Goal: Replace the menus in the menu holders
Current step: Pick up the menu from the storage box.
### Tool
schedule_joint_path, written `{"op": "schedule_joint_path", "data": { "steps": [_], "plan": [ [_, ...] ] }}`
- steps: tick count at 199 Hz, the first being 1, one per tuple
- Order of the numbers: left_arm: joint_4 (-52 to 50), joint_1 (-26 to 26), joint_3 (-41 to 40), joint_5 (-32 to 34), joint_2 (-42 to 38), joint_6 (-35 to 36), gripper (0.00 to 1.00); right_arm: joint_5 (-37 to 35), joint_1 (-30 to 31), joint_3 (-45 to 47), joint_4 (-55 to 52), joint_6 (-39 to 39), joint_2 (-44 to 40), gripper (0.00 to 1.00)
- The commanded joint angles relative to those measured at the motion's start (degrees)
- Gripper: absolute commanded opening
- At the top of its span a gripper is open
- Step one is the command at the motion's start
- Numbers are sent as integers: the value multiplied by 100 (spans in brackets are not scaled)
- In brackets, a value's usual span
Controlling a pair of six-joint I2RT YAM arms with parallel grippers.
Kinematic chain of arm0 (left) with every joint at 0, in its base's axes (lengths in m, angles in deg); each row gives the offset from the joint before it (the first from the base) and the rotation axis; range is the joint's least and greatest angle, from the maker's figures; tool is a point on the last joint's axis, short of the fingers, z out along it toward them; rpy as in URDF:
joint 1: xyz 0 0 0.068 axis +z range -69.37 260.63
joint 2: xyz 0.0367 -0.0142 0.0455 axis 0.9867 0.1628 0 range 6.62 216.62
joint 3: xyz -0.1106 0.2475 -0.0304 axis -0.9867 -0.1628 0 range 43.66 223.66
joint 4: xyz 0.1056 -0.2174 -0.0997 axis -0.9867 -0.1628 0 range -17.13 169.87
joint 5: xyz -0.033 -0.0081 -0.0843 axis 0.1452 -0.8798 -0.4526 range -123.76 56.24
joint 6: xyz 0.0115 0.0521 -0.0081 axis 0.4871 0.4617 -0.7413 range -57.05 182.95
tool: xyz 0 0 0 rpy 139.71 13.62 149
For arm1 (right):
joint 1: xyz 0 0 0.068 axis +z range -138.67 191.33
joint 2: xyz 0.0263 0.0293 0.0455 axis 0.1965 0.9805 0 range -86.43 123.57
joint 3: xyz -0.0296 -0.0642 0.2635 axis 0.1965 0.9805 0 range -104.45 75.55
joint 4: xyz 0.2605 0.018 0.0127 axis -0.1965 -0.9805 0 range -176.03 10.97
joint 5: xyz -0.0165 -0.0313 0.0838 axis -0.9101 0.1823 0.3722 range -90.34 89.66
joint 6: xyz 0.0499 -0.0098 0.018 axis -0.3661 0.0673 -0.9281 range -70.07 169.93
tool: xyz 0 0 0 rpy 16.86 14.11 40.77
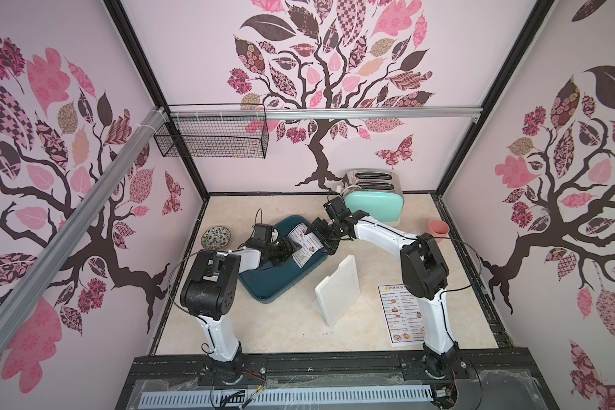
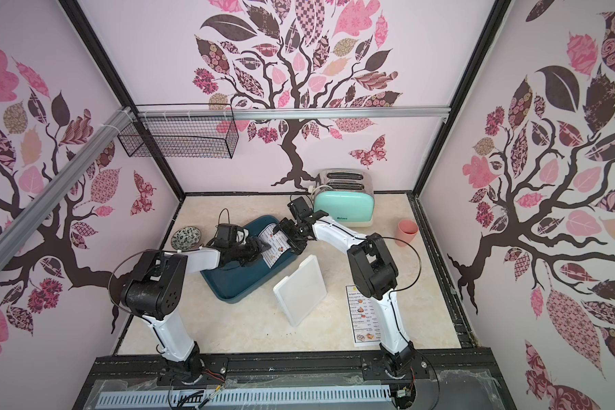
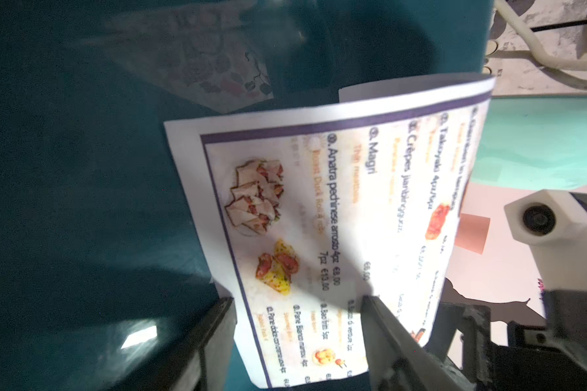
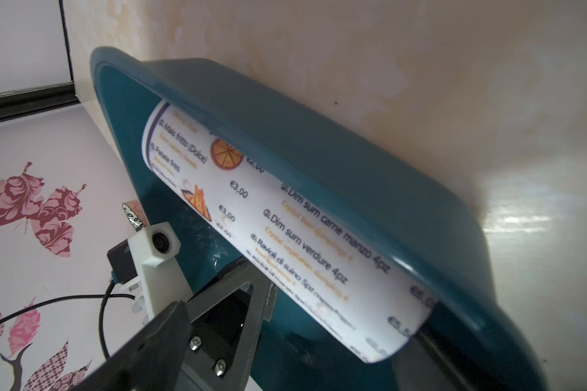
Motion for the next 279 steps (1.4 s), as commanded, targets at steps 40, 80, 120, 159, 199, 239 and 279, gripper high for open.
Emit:
{"op": "schedule_joint_path", "data": {
  "steps": [40, 80, 120, 159, 199, 239, 279],
  "plan": [
    [-147, -18, 23, 17, 141, -19, 65, 201, -14, 941, 1645, -340, -264, 98],
    [-164, -16, 12, 70, 142, -71, 65, 301, -14, 1643, 2680, -699, -629, 95],
    [-160, -18, 20, 92, 177, -115, 65, 320, -14, 2006, 3257, -898, -860, 89],
    [-197, -17, 40, 101, 173, -108, 65, 284, -14, 2227, 3686, -1049, -943, 81],
    [-227, -18, 26, 100, 184, -89, 64, 254, -14, 2227, 3850, -1095, -865, 70],
    [-228, -20, 58, 95, 190, -107, 65, 191, -5, 2245, 3885, -1061, -814, 61],
    [-256, -7, 116, 70, 224, -90, 65, 97, -5, 2262, 3971, -848, -684, 56]
  ]
}}
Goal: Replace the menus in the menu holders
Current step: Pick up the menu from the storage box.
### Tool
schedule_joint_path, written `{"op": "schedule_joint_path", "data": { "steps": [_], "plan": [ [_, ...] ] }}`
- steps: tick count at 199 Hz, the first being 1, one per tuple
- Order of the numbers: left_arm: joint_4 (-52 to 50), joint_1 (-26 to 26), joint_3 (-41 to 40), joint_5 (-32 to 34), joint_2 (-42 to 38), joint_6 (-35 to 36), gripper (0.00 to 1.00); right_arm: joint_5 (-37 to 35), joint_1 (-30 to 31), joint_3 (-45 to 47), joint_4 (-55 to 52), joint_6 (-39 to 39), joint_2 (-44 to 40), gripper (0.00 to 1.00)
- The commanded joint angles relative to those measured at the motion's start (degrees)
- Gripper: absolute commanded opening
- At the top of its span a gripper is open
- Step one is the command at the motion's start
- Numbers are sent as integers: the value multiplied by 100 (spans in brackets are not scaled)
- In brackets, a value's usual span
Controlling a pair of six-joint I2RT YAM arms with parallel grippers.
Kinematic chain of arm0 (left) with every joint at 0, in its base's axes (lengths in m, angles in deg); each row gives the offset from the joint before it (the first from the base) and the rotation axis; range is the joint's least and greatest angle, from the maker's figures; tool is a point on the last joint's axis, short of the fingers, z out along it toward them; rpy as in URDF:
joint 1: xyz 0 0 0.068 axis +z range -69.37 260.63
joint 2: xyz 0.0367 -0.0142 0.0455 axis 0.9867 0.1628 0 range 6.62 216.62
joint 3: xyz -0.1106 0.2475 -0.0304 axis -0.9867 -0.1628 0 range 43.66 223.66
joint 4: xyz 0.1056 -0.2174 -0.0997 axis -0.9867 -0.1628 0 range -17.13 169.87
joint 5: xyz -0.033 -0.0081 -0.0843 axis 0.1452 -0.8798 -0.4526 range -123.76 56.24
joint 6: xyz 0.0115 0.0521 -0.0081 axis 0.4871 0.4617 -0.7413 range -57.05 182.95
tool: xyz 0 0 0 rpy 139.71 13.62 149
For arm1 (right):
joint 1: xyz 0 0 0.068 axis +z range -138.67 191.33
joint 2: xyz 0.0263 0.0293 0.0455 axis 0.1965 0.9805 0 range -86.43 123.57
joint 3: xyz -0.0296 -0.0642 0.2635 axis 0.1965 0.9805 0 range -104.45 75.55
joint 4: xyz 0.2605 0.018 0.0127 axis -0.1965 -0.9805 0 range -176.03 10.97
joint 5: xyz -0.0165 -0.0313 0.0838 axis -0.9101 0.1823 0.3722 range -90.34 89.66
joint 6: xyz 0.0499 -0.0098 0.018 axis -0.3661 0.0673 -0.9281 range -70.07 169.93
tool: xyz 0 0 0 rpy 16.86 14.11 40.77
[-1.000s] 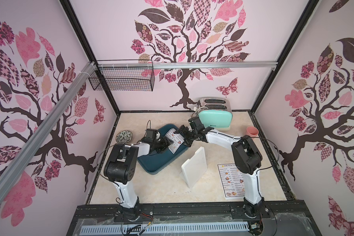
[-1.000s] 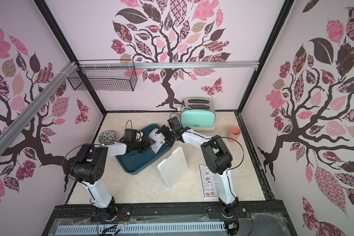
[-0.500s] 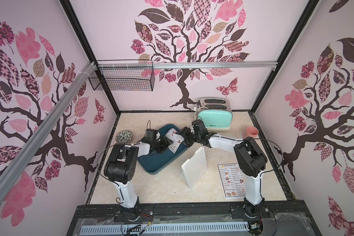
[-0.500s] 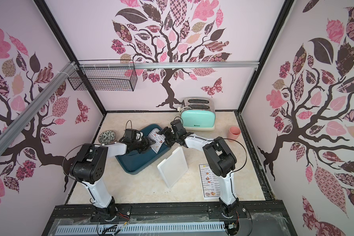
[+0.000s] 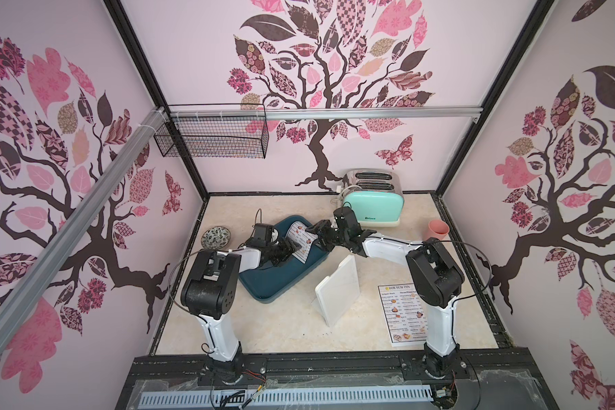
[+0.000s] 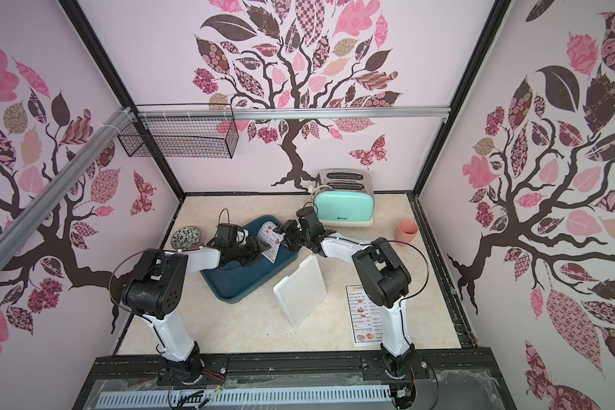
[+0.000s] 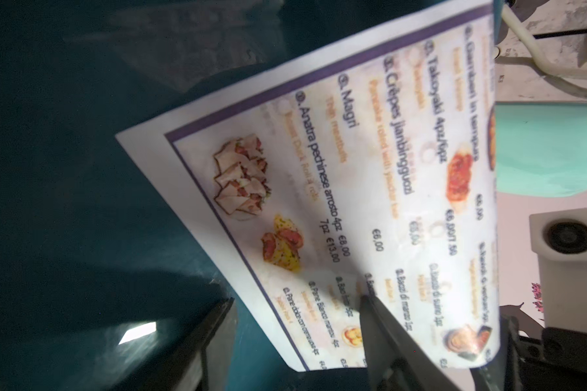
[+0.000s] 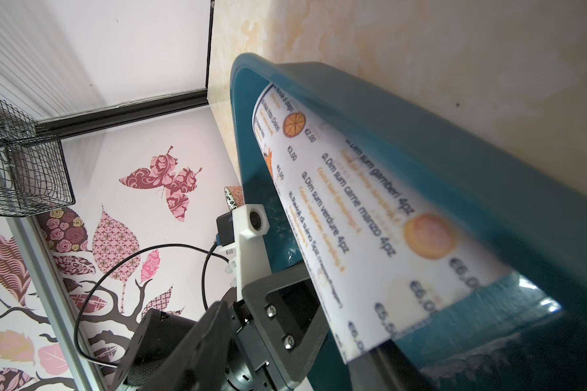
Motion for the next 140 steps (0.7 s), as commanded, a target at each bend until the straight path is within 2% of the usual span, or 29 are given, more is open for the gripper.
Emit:
{"op": "schedule_joint_path", "data": {
  "steps": [1, 106, 140],
  "plan": [
    [-239, -10, 70, 88, 173, 37, 65, -113, -7, 9, 136, 177, 133, 56],
    [-362, -11, 142, 92, 183, 99, 64, -317, 15, 44, 690, 363, 453, 38],
    [-408, -12, 153, 100, 150, 121, 64, -366, 19, 38, 831, 426, 495, 28]
  ]
}}
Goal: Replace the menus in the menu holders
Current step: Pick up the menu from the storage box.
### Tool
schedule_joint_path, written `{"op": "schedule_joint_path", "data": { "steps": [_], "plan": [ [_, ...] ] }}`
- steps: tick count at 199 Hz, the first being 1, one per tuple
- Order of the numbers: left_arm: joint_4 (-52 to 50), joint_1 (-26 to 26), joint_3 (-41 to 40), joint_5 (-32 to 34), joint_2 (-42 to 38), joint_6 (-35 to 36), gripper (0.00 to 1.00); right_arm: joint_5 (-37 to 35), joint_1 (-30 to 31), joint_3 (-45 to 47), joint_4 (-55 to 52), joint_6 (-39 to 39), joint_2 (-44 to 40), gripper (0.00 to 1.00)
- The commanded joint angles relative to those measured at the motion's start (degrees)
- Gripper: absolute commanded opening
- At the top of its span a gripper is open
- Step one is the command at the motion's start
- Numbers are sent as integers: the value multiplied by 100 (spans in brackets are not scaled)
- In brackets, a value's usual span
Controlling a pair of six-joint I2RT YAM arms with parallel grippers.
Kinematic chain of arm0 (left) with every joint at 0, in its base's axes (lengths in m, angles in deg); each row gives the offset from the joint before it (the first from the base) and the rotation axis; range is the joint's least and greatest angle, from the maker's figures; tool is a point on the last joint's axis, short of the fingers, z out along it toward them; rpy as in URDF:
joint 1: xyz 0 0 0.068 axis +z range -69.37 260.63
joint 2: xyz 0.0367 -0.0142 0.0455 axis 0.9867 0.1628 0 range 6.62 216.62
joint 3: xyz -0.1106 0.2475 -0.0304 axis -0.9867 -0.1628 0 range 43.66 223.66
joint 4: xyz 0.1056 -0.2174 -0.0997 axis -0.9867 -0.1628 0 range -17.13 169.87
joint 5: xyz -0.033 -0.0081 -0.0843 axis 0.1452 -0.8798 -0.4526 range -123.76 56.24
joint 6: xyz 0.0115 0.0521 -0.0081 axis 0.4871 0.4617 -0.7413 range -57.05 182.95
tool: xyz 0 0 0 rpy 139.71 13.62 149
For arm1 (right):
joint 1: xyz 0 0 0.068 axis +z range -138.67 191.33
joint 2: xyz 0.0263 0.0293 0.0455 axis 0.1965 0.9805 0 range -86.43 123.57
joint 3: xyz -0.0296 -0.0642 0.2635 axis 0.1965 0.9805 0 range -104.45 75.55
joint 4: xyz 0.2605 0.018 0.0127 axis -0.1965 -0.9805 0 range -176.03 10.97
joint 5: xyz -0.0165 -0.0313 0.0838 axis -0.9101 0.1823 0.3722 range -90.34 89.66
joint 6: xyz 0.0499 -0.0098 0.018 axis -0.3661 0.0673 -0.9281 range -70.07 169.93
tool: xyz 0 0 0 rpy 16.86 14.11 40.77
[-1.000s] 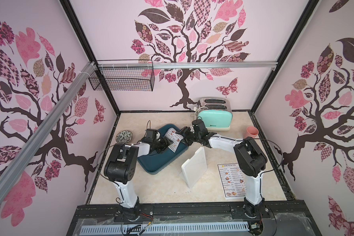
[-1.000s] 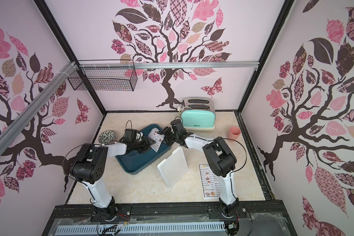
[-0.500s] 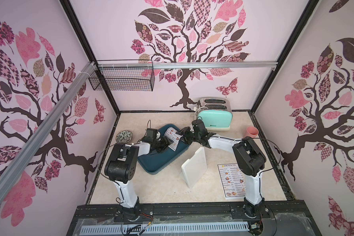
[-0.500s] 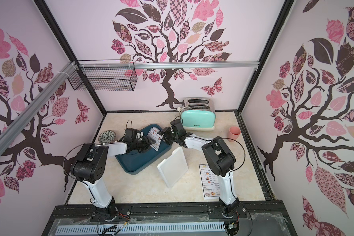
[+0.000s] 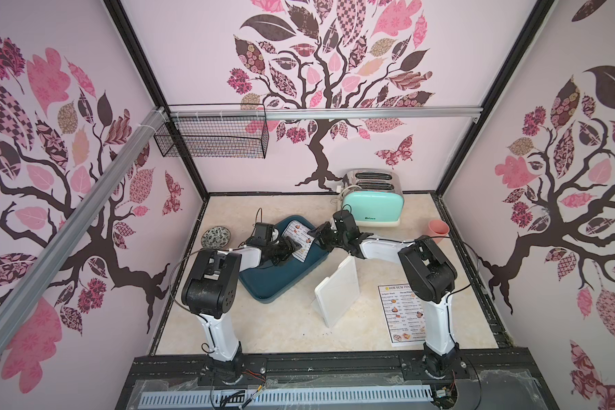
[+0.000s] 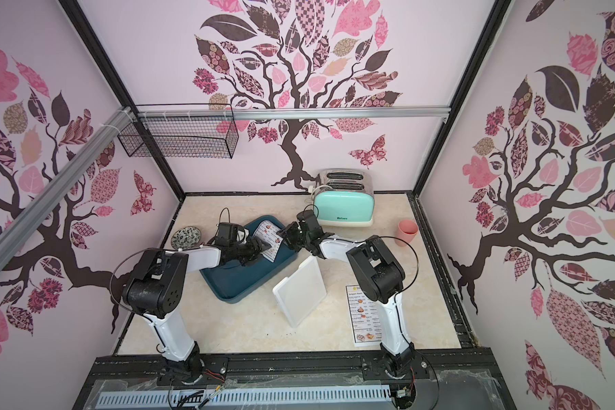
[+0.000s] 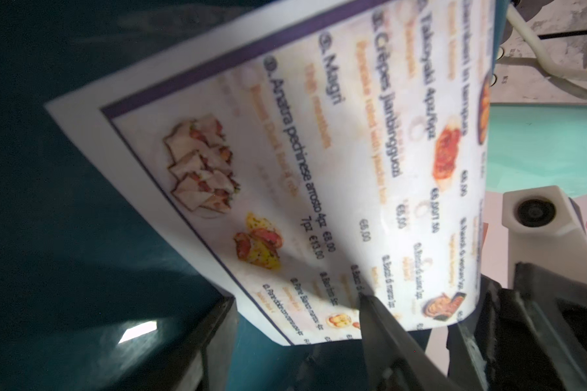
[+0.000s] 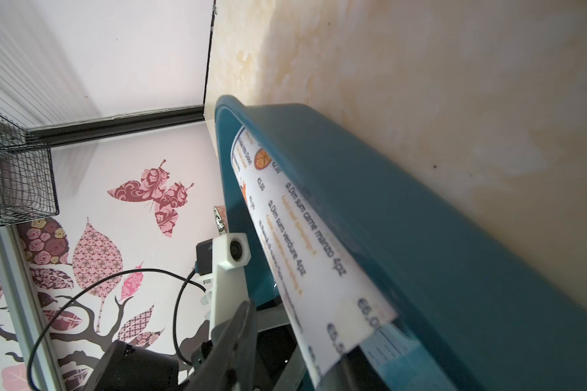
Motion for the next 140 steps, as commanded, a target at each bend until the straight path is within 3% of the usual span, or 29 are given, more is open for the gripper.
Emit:
{"op": "schedule_joint_path", "data": {
  "steps": [1, 81, 108, 140],
  "plan": [
    [-270, -7, 51, 99, 110, 113, 64, -93, 17, -22, 232, 111, 108, 27],
    [-797, 192, 50, 285, -361, 425, 64, -97, 34, 145, 622, 337, 96, 0],
    [-1850, 341, 62, 829, -1372, 1004, 64, -113, 51, 139, 659, 638, -205, 0],
    [-3333, 394, 359, 2151, -3112, 1710, 66, -134, 112, 23, 376, 1444, -821, 0]
  ]
}}
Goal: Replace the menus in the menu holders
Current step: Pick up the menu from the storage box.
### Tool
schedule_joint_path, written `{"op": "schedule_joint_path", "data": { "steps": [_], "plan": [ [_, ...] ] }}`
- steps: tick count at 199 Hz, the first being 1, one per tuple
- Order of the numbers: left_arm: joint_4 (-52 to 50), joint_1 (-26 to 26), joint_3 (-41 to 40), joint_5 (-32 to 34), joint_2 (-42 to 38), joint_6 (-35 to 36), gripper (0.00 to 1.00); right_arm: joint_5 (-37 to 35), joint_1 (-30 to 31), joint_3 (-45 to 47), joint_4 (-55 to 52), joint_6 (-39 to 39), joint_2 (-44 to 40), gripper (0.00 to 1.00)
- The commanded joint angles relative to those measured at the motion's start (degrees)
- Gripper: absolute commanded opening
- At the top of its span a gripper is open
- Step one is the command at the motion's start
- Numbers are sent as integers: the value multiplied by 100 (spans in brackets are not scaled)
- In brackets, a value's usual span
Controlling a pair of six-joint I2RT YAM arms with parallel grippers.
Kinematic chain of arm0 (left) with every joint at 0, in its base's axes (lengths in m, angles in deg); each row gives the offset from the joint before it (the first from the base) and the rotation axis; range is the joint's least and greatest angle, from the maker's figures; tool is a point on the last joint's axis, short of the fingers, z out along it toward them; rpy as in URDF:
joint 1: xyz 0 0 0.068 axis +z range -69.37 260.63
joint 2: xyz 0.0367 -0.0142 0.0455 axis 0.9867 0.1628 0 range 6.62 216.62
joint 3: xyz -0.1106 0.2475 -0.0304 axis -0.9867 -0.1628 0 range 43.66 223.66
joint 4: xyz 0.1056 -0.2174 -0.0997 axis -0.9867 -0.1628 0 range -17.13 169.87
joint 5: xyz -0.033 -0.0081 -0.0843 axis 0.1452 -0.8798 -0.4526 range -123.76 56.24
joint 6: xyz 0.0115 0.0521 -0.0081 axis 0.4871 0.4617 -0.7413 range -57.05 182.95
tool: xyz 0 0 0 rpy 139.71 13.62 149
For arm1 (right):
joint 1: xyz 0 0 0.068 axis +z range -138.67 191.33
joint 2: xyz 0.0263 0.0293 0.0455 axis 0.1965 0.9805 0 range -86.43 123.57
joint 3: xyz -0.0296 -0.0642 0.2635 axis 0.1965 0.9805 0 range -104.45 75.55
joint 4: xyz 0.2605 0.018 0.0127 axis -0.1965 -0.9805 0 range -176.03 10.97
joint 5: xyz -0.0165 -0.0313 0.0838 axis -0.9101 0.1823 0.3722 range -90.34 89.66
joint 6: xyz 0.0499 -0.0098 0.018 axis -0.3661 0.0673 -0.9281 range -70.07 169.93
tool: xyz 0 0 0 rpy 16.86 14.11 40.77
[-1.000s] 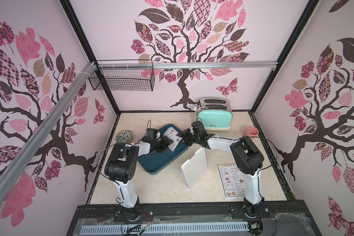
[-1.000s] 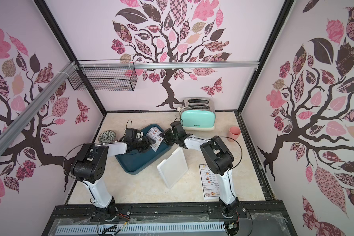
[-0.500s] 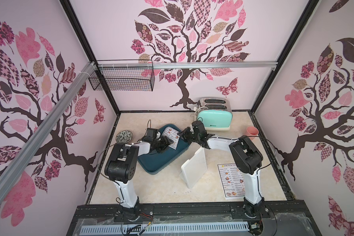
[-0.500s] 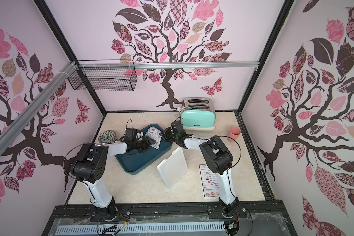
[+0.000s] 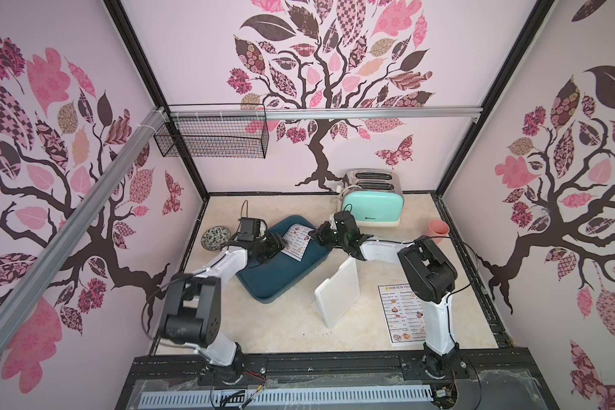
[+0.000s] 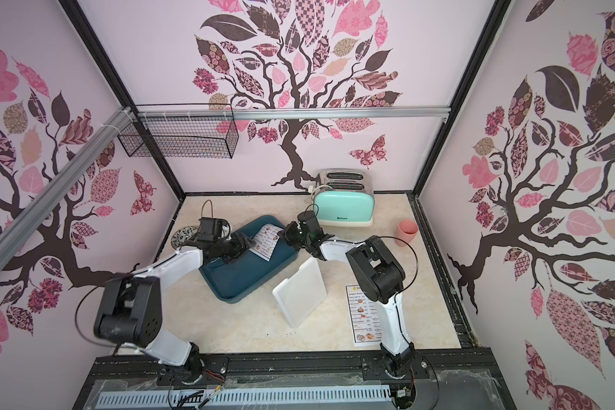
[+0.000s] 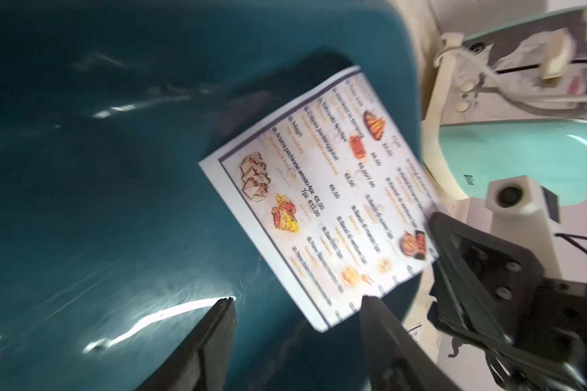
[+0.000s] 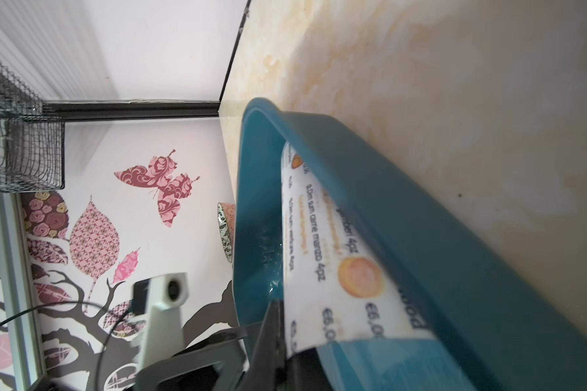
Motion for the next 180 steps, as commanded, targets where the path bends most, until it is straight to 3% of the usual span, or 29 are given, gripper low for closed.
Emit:
{"op": "schedule_joint_path", "data": {
  "steps": [1, 38, 77, 113, 142, 180],
  "plan": [
    [-1305, 24, 312, 1169, -1173, 764, 66, -49, 89, -149, -53, 815, -695, 0],
    [-1993, 100, 950, 2126, -2575, 1242, 66, -27, 107, -389, -595, 2096, -1572, 0],
    [-1984, 121, 1725, 2111, -3097, 1702, 66, 33, 105, -803, -1808, 4148, -2658, 0],
    [-1410, 120, 2161, 1042, -3306, 2038, 66, -51, 104, -741, -3035, 6405, -3961, 0],
    [-522, 112, 2182, -426, -3353, 2049, 66, -168, 107, -466, -3693, 8087, -5026, 0],
    [-381, -189, 2660, -1701, -2959, 2096, 67, 254, 112, -835, -4998, 9673, -5553, 0]
  ]
}}
